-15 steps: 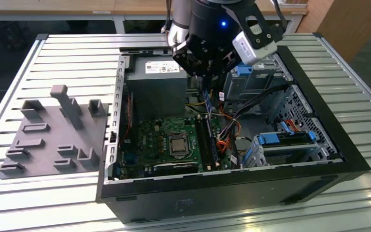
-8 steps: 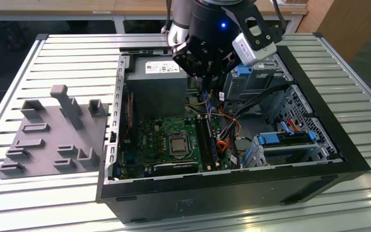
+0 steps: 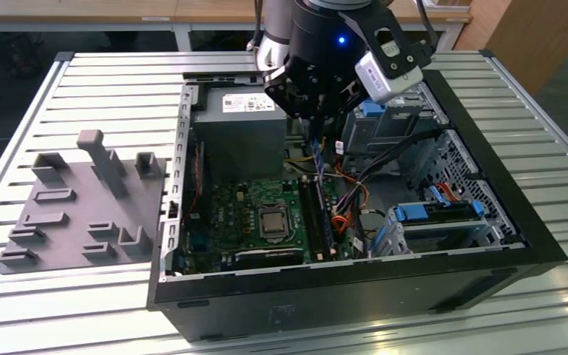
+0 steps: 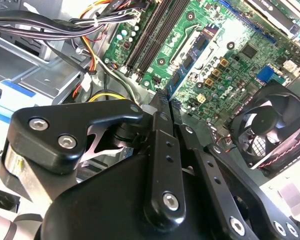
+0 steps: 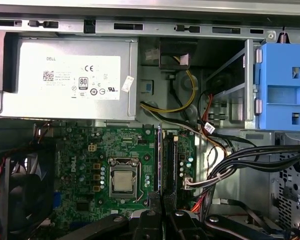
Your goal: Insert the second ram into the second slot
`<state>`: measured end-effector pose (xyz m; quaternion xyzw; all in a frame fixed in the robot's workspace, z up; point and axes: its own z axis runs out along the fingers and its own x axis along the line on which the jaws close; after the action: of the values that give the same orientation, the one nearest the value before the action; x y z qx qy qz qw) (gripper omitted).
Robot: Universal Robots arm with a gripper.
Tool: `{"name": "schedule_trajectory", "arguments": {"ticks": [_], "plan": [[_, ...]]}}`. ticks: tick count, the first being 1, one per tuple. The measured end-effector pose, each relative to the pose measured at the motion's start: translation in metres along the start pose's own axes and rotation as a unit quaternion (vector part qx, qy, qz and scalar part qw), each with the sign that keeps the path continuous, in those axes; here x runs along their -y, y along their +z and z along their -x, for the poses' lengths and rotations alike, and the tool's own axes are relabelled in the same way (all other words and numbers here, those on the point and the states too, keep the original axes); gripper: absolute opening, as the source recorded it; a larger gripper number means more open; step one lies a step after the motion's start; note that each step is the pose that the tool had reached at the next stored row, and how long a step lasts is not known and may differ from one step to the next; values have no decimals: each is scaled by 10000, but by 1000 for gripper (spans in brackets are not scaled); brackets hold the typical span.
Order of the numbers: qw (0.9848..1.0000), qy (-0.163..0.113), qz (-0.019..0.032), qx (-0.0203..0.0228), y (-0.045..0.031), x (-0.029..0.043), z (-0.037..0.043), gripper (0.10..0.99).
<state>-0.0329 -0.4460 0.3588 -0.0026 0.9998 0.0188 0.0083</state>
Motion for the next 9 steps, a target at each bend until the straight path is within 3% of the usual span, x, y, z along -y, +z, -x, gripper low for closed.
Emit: {"name": "schedule_trajectory", "arguments": {"ticks": [9], "plan": [[10000,0,0,0,17,1,0,137]]}}
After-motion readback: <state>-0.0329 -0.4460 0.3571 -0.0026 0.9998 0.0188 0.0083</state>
